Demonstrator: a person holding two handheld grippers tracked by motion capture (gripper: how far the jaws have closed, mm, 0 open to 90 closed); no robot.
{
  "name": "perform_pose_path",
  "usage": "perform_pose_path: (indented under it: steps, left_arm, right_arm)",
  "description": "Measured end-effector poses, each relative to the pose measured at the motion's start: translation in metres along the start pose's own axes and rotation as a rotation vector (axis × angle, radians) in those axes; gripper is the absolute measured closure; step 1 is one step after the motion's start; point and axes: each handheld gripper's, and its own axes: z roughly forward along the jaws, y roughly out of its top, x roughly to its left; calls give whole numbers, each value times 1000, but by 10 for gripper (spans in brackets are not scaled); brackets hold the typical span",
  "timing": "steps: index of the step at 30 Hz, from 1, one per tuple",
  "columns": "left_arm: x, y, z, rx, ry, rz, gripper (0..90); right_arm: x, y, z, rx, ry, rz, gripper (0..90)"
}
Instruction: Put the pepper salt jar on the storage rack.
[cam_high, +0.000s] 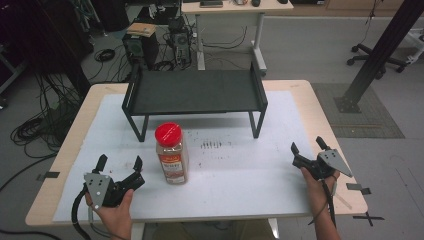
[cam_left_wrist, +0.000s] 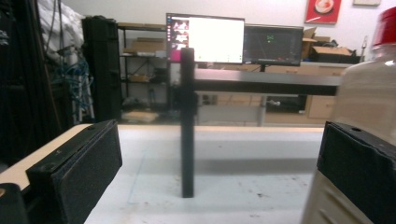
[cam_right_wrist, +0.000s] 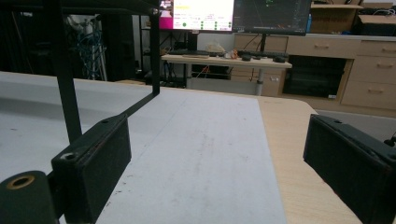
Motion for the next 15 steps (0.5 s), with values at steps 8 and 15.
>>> perform_pose_path:
  steps: [8, 15]
  left_arm:
    - [-14, 4, -5, 6, -15, -11, 2]
    - [-24, 5, -10, 9, -30, -4, 2]
  right_arm:
    - [1, 0, 0, 5, 4, -11, 76]
    - [1, 0, 0, 6, 5, -14, 76]
